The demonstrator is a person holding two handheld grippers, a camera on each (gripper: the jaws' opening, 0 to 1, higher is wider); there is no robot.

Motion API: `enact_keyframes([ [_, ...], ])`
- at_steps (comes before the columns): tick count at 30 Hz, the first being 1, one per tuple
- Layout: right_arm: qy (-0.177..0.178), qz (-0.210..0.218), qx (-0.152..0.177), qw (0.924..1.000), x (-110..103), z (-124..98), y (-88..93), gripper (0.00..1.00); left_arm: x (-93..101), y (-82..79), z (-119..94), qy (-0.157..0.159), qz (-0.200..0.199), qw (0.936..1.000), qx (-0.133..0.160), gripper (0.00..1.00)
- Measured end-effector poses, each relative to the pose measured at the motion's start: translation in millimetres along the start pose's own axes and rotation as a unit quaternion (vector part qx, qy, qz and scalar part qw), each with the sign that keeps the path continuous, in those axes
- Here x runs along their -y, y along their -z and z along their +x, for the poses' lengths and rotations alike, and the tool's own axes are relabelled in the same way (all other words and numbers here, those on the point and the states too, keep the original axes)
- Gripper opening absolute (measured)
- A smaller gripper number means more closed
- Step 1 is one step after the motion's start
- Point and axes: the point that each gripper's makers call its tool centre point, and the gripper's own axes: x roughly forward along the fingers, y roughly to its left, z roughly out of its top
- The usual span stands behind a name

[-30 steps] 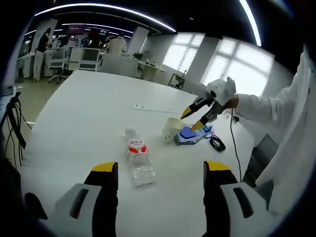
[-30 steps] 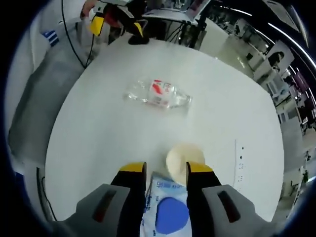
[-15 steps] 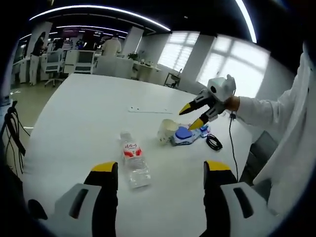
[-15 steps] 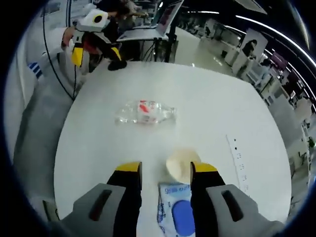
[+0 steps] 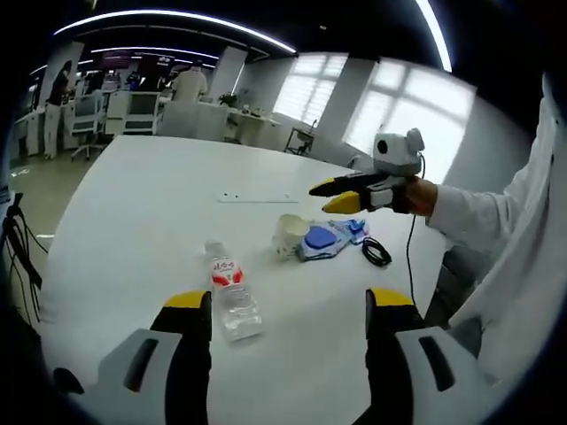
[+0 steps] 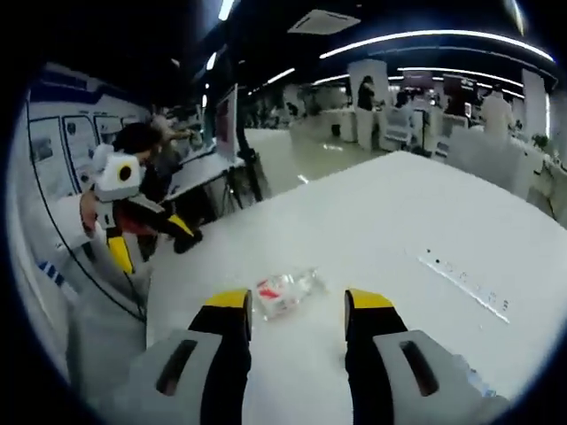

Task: Arrange the tabletop items into an orderly group along one side of the table until the central work area is clear of visible clutter.

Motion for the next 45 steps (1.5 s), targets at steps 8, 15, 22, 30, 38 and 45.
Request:
enact_keyframes([
  [8,-0.019,0.128,0.056,0.9900,-37,27,-0.6,0.41,-0.5,1.5,-1,0.009,0.005,0.9999,-0.005,0.72],
  [15,-0.006,0.253,0.110,0.9611,-49,50,-3.6,0.44,-5.7,6.8,-3,0.015,0.003,0.9998,-0.011,0.72],
  [22,0.038,0.337,0.133,0.9314,-33,72,2.3,0.44,-8.9,9.7,-4,0.019,-0.001,0.9998,-0.011,0.72],
  [30,0.083,0.368,0.127,0.9175,-13,90,9.7,0.46,-13.9,14.1,-5,0.021,-0.006,0.9997,-0.010,0.72],
  [38,0.117,0.381,0.113,0.9101,0,110,20.4,0.49,-19.2,16.2,-5,0.024,-0.009,0.9996,-0.008,0.71],
  [45,0.160,0.378,0.084,0.9082,13,126,35.9,0.46,-23.4,22.3,-4,0.026,-0.017,0.9995,-0.009,0.71],
])
